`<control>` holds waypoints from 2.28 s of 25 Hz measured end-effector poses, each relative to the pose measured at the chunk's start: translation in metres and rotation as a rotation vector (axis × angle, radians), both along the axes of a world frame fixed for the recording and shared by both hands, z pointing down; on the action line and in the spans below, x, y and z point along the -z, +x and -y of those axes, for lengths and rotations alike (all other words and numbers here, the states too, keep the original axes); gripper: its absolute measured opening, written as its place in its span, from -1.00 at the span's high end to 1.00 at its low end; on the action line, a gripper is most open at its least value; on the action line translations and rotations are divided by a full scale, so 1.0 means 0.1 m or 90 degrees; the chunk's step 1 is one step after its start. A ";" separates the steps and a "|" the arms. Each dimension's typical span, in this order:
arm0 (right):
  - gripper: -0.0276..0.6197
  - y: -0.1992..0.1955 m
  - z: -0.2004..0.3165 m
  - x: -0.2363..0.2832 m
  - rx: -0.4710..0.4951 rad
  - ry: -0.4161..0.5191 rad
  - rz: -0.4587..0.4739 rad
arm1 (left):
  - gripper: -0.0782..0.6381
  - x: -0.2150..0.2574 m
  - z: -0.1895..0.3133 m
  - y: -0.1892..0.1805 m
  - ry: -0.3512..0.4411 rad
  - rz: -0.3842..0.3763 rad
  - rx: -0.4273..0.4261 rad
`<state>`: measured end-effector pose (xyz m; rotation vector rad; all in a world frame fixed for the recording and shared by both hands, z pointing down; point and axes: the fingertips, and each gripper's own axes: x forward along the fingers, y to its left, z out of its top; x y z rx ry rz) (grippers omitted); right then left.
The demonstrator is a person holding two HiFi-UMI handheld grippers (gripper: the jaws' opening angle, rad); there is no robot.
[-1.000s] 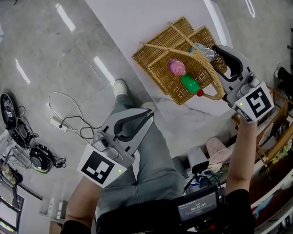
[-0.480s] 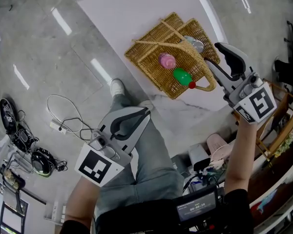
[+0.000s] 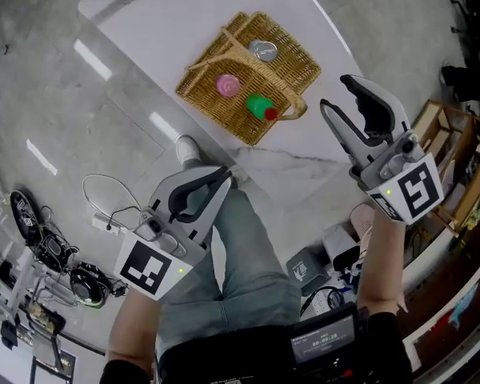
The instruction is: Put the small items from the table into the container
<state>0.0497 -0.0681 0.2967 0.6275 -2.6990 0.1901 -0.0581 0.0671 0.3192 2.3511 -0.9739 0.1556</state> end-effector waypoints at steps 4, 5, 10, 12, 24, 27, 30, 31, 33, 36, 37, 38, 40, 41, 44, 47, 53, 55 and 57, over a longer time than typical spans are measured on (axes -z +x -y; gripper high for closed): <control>0.37 0.15 -0.30 0.15 -0.049 0.003 0.024 | 0.76 0.13 0.00 0.24 0.015 0.000 -0.036; 0.37 0.19 -0.37 0.18 -0.066 0.003 0.033 | 0.77 0.15 0.01 0.30 0.020 -0.001 -0.047; 0.51 0.42 -0.73 0.25 -0.169 -0.023 0.084 | 0.77 0.18 0.00 0.60 0.026 -0.004 -0.089; 0.59 0.52 -0.86 0.31 -0.210 -0.023 0.103 | 0.77 0.20 0.00 0.70 0.029 -0.006 -0.107; 0.88 1.28 -1.55 0.49 -0.373 0.018 0.128 | 0.77 0.40 -0.11 1.39 0.055 -0.018 -0.195; 0.88 1.33 -1.64 0.53 -0.391 0.013 0.132 | 0.77 0.49 -0.07 1.46 0.063 -0.017 -0.204; 0.88 1.36 -1.72 0.67 -0.408 0.011 0.142 | 0.77 0.67 -0.07 1.52 0.072 -0.020 -0.211; 0.88 1.37 -1.74 0.75 -0.411 0.013 0.145 | 0.77 0.73 -0.08 1.54 0.075 -0.020 -0.216; 0.88 1.40 -1.76 0.90 -0.417 0.022 0.148 | 0.77 0.87 -0.10 1.59 0.083 -0.020 -0.227; 0.88 1.46 -1.77 1.11 -0.427 0.034 0.154 | 0.77 1.07 -0.14 1.68 0.094 -0.017 -0.243; 0.88 1.48 -1.77 1.19 -0.430 0.038 0.157 | 0.77 1.14 -0.15 1.70 0.097 -0.016 -0.247; 0.88 1.50 -1.77 1.27 -0.431 0.041 0.158 | 0.77 1.20 -0.17 1.72 0.097 -0.017 -0.249; 0.88 1.51 -1.79 1.44 -0.432 0.049 0.158 | 0.77 1.34 -0.21 1.75 0.097 -0.020 -0.250; 0.88 1.51 -1.80 1.52 -0.432 0.051 0.156 | 0.77 1.42 -0.22 1.76 0.097 -0.023 -0.250; 0.88 1.49 -1.82 1.79 -0.434 0.056 0.152 | 0.77 1.71 -0.26 1.76 0.107 -0.027 -0.251; 0.88 1.45 -1.86 2.03 -0.433 0.056 0.153 | 0.77 1.99 -0.29 1.72 0.116 -0.028 -0.253; 0.88 1.45 -2.00 2.51 -0.438 0.070 0.153 | 0.77 2.53 -0.45 1.69 0.145 -0.026 -0.263; 0.88 1.47 -2.02 2.67 -0.441 0.077 0.162 | 0.77 2.68 -0.48 1.70 0.157 -0.027 -0.264; 0.88 1.45 -2.04 2.79 -0.440 0.084 0.167 | 0.77 2.79 -0.50 1.69 0.166 -0.027 -0.265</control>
